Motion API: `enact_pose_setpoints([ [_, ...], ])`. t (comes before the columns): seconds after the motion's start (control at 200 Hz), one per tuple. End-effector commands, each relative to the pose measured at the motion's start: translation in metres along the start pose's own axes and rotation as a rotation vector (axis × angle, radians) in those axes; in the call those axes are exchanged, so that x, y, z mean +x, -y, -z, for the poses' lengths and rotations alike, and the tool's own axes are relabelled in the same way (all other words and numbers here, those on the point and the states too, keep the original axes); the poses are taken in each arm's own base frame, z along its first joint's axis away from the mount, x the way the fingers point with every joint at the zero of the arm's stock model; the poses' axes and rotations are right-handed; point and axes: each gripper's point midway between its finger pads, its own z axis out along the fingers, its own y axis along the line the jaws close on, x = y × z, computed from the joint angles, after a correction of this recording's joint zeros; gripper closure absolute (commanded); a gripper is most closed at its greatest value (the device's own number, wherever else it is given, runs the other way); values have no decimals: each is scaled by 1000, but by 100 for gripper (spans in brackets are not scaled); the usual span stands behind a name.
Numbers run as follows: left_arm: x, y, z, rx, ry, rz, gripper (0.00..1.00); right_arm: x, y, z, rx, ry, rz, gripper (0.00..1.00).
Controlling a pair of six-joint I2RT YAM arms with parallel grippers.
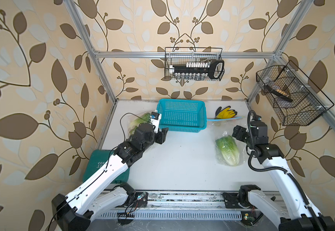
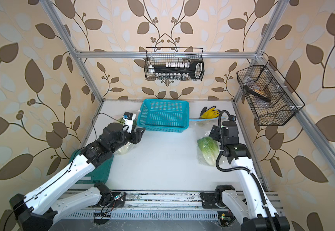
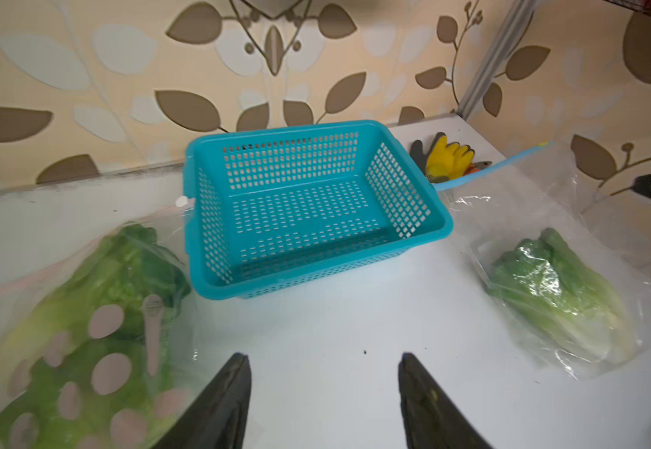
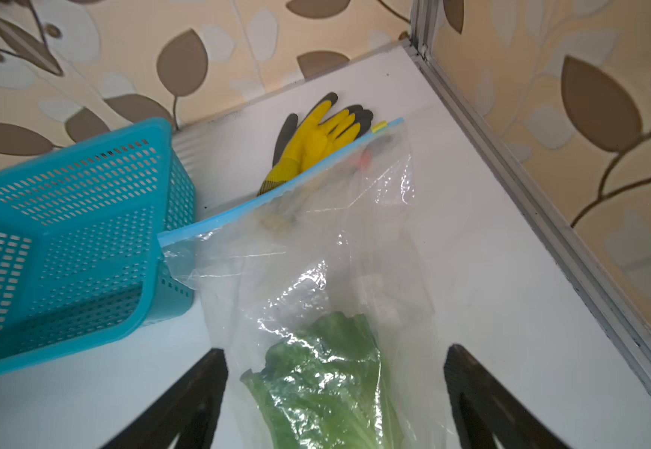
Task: Put the chinese cabbages into a zipper bag and zip it
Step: Place the zipper food storage bag at the center of the board, then reset both arms
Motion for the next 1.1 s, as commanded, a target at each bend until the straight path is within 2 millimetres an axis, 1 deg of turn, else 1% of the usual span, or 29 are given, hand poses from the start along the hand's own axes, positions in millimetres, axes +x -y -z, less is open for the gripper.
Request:
enact_pose_setpoints([
  [0.0, -8, -47, 0, -260, 123, -10, 34, -17, -1, 1, -17, 183, 53, 0],
  [0.055, -8, -70, -1, -368, 174, 32, 33, -17, -3, -6, -20, 194, 80, 0],
  [0.12, -6, -93, -5, -441, 208, 93, 33, -17, 4, -15, 41, 175, 62, 0],
  [0.18, 2, -114, -7, -512, 209, 130, 33, -16, 12, -25, 106, 170, 72, 0],
  [0.27, 22, -140, -6, -610, 195, 136, 32, -10, 27, -38, 199, 182, 93, 0],
  [0.345, 47, -156, -9, -658, 179, 158, 32, -1, 37, -46, 252, 199, 103, 0],
  [0.46, 76, -176, -21, -711, 131, 172, 31, 14, 38, -62, 255, 194, 109, 1],
  [0.535, 84, -180, -29, -699, 107, 152, 31, 24, 38, -73, 249, 185, 121, 1],
  [0.6, 87, -181, -36, -662, 107, 129, 30, 33, 38, -79, 239, 193, 128, 1],
  [0.67, 97, -184, -41, -623, 114, 140, 28, 41, 37, -84, 219, 204, 129, 1],
  [0.72, 109, -190, -40, -623, 88, 156, 28, 42, 36, -87, 206, 215, 125, 1],
  [0.8, 116, -195, -39, -621, 114, 155, 26, 45, 33, -92, 192, 220, 125, 1],
  [0.84, 119, -195, -42, -613, 113, 139, 26, 46, 33, -94, 187, 231, 119, 1],
  [0.935, 117, -190, -51, -571, 110, 77, 26, 51, 31, -99, 177, 232, 144, 1],
  [1.045, 112, -191, -53, -555, 149, 47, 26, 56, 33, -100, 169, 254, 141, 1],
  [1.095, 114, -192, -57, -537, 140, 50, 26, 59, 35, -101, 172, 265, 136, 1],
])
